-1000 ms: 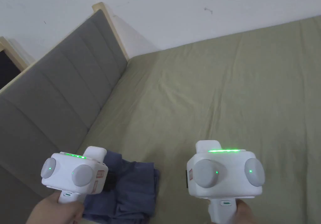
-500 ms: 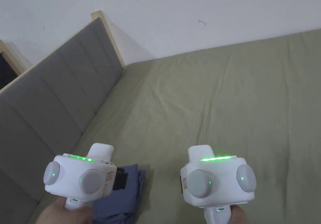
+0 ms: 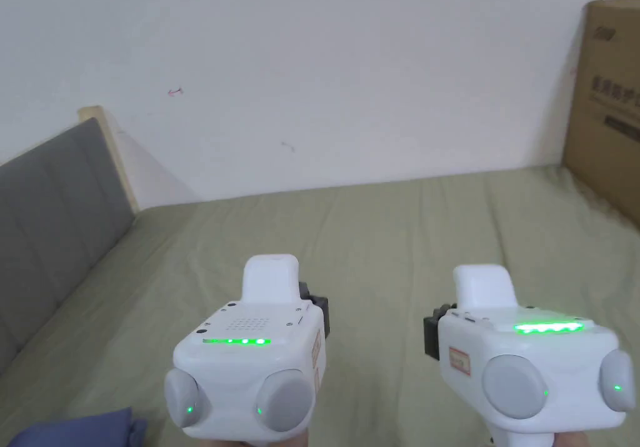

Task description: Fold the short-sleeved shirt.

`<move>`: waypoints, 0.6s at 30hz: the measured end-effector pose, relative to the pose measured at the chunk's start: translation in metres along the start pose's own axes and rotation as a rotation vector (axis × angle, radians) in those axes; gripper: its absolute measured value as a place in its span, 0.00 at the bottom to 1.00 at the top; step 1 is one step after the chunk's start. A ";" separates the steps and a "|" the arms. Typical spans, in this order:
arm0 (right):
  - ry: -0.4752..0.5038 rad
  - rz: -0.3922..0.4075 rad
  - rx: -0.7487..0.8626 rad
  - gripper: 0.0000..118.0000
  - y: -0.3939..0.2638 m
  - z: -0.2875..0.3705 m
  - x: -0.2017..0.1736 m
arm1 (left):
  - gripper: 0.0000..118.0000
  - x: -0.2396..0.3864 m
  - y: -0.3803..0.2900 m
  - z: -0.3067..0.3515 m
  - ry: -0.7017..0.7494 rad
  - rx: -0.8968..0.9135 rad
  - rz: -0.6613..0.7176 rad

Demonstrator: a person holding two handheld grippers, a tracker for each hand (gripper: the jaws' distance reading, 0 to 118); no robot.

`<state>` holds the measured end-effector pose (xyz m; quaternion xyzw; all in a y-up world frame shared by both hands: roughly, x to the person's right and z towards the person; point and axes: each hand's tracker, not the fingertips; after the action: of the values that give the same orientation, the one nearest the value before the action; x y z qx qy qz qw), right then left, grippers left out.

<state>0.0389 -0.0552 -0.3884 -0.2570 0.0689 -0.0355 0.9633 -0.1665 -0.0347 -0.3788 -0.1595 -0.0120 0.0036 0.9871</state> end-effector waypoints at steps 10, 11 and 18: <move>-0.112 0.080 0.501 0.01 0.045 0.097 0.052 | 0.00 0.050 0.039 0.056 0.112 0.312 0.021; -0.123 0.085 0.521 0.01 0.045 0.101 0.051 | 0.01 0.050 0.039 0.059 0.110 0.314 0.033; -0.142 0.097 0.532 0.85 0.037 0.106 0.050 | 0.99 0.054 0.032 0.072 0.108 0.329 0.015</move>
<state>0.1055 0.0235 -0.3219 0.0068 0.0019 0.0121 0.9999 -0.1143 0.0188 -0.3198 0.0043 0.0430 0.0044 0.9991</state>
